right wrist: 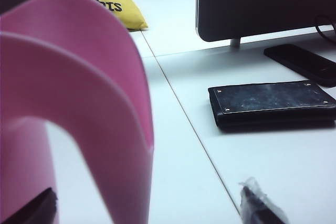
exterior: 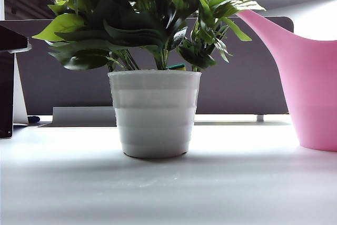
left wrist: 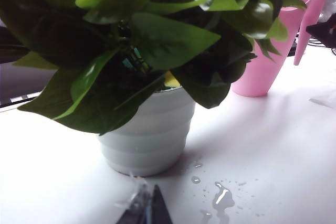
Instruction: Pick up the watering can from the table, water the potted plant, and put the can back.
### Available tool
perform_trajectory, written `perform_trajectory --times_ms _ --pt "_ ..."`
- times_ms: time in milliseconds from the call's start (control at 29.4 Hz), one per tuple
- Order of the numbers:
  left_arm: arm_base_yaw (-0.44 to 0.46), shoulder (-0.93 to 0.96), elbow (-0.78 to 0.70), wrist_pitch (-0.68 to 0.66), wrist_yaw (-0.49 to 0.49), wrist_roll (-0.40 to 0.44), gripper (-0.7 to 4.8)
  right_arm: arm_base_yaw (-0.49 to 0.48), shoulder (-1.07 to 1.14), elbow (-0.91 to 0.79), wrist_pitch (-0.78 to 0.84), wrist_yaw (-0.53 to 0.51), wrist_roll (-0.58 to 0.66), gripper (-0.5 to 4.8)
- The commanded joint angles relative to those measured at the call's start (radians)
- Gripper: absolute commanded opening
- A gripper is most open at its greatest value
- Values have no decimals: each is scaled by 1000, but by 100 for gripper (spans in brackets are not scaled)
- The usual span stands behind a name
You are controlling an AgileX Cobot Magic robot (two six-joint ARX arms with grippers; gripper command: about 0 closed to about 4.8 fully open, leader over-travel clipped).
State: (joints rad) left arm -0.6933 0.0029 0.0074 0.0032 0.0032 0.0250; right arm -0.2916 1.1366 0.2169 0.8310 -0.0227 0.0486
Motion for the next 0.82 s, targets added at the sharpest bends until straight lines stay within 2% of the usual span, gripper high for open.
perform_trajectory --times_ms 34,204,238,306,340,442,544,816 --pt "1 1 1 12 0 -3 -5 1 73 37 64 0 3 449" --pt "1 1 1 12 0 -3 -5 1 172 80 122 0 4 447" --pt "1 1 1 12 0 -3 -5 1 185 85 133 0 4 420" --pt "1 1 1 12 0 -3 -5 1 201 91 147 -2 4 325" --pt "1 1 1 11 0 -3 -5 1 207 93 149 -3 4 257" --pt "1 1 1 12 0 -3 -5 1 211 93 161 -3 4 101" --pt "1 1 1 12 0 -3 -5 1 211 93 167 -4 4 -9" --pt "3 1 1 12 0 -3 -5 2 162 93 142 -25 15 -6"
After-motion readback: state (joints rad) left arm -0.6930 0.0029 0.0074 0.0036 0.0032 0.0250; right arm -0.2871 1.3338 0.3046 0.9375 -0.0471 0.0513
